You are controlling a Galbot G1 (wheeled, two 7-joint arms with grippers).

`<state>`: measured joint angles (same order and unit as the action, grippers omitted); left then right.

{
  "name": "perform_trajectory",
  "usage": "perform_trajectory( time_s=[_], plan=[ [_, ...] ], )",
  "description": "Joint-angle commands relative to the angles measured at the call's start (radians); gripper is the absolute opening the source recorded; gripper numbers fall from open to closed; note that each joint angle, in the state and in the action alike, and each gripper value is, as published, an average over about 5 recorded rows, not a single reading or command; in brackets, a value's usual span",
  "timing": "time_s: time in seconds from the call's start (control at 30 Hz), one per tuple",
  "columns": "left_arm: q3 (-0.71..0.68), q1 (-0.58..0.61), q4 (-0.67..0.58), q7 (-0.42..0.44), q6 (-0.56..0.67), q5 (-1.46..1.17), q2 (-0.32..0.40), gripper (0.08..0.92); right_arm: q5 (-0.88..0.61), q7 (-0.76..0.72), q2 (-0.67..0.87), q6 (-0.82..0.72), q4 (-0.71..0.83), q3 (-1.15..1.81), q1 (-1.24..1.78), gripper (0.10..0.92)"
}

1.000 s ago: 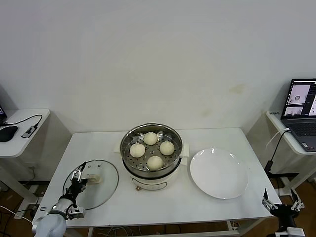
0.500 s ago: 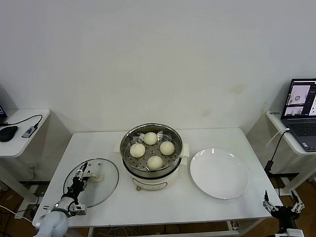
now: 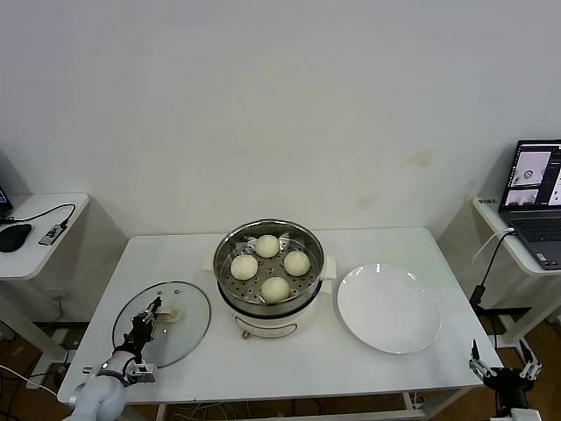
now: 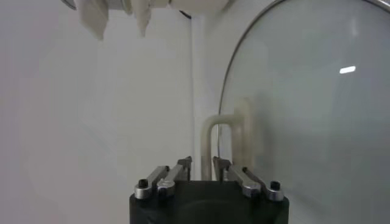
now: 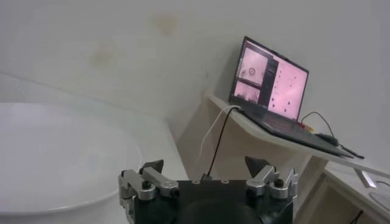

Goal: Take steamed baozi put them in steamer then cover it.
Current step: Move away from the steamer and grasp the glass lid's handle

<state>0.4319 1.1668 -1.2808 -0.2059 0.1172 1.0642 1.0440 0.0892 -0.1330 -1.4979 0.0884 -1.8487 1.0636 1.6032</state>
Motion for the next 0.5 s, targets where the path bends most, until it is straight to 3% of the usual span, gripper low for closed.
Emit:
perform_trajectory(
  time_s=[0.03,0.27,0.5],
  plan=[
    [0.007,0.010,0.011,-0.048,0.020,-0.022,0.006,0.170,0.008,-0.003,0.000,0.008,0.000,-0.004,0.002,0.823],
    [0.059,0.082,-0.116,-0.106,0.016,-0.028,0.005,0.150,0.018,-0.006,0.000,0.015,-0.001,-0.026,0.003,0.823],
    [0.116,0.228,-0.323,-0.111,-0.084,-0.072,-0.022,0.150,0.029,-0.007,0.003,0.019,-0.004,-0.053,0.001,0.823]
  ],
)
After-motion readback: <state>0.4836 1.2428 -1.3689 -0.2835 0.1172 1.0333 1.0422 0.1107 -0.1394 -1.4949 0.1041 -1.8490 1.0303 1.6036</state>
